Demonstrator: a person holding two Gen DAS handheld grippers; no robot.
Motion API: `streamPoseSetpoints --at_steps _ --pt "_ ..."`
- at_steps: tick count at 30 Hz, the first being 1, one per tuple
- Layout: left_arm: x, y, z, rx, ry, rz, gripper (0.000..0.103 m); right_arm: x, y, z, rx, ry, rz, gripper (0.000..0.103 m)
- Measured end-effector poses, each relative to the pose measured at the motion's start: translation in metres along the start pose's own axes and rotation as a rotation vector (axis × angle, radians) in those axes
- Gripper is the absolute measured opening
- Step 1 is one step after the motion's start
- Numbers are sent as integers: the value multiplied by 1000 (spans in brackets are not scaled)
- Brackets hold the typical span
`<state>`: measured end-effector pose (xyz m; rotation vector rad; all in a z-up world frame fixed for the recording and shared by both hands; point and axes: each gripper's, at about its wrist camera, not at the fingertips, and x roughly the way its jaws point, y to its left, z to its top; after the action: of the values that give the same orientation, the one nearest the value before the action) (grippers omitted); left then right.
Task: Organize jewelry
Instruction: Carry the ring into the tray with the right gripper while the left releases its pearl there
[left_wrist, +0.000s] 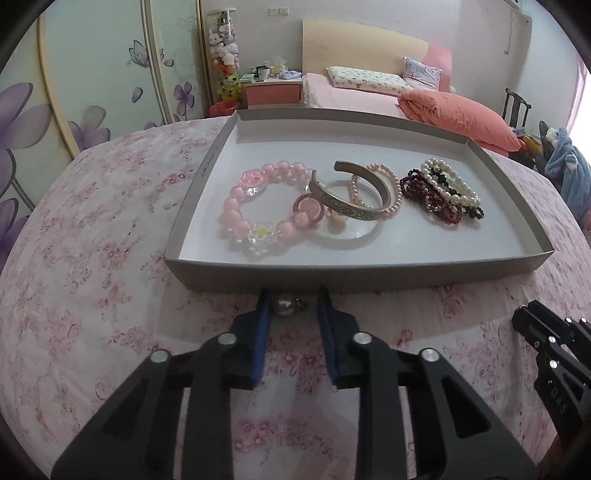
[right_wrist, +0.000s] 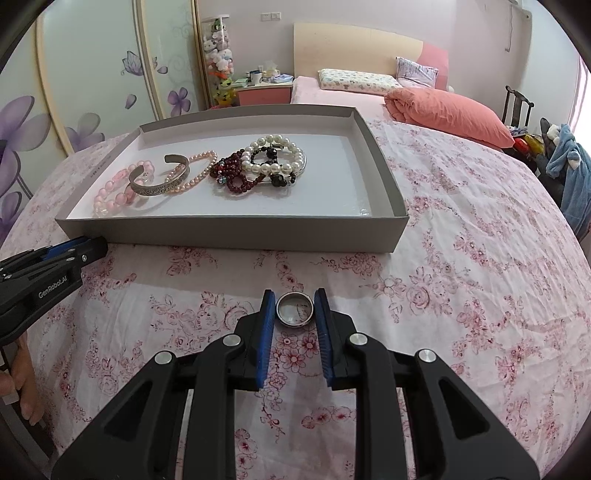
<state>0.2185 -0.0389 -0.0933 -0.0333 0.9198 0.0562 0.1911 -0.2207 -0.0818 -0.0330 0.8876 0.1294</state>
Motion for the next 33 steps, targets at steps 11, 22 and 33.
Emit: streamPoseSetpoints --at_steps 11,22,33 --pt "-13 16 -17 74 0 -50 16 -2 3 -3 4 1 18 23" --pt "-28 37 -42 140 -18 -135 17 -8 30 -13 -51 5 71 23" --pt "-27 33 -41 152 -19 -109 16 -7 29 -12 -47 5 75 23"
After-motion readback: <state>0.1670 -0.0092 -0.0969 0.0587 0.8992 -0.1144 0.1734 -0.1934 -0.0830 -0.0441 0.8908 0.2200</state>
